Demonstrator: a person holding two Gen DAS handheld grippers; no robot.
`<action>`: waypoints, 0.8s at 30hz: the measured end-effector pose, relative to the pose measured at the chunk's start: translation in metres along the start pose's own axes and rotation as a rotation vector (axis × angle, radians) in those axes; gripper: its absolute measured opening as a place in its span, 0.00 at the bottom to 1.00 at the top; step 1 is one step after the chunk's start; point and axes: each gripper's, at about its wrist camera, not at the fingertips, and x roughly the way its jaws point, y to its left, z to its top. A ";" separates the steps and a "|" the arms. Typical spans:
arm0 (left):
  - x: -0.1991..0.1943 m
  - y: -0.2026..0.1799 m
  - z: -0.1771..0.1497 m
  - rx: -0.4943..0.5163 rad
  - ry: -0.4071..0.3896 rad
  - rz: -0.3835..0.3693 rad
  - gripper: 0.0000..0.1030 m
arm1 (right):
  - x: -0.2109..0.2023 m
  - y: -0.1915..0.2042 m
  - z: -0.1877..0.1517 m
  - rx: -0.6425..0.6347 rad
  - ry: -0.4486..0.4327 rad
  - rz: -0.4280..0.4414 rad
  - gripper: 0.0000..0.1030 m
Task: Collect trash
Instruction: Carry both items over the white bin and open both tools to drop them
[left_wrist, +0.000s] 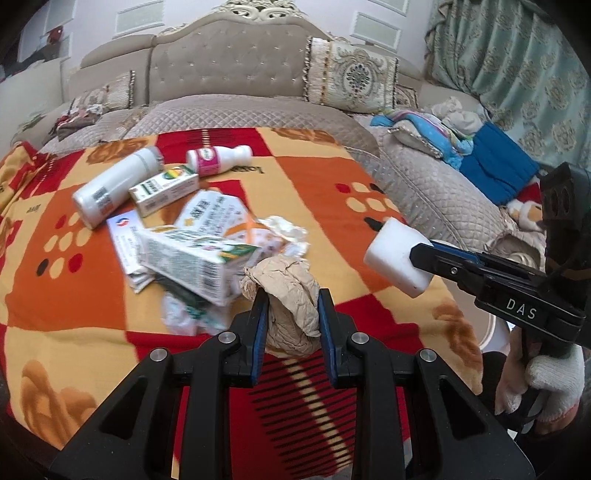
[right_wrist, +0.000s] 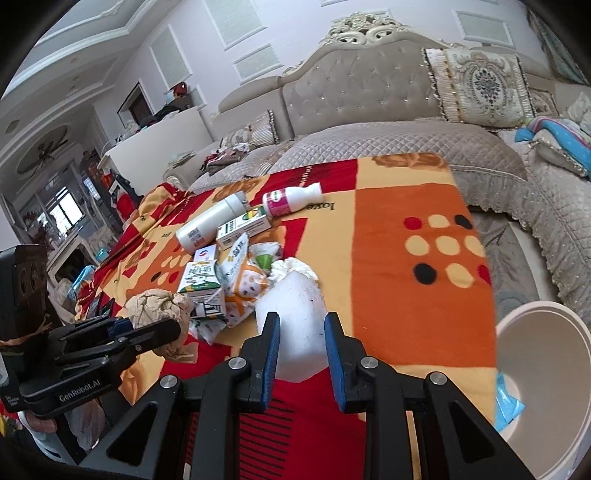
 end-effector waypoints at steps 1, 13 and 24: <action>0.001 -0.004 0.000 0.004 0.003 -0.007 0.22 | -0.002 -0.002 -0.001 0.002 -0.001 -0.005 0.23; 0.026 -0.055 0.002 0.069 0.038 -0.065 0.22 | -0.024 -0.041 -0.013 0.058 -0.012 -0.065 0.23; 0.062 -0.096 0.007 0.099 0.097 -0.140 0.22 | -0.046 -0.088 -0.023 0.126 -0.025 -0.130 0.23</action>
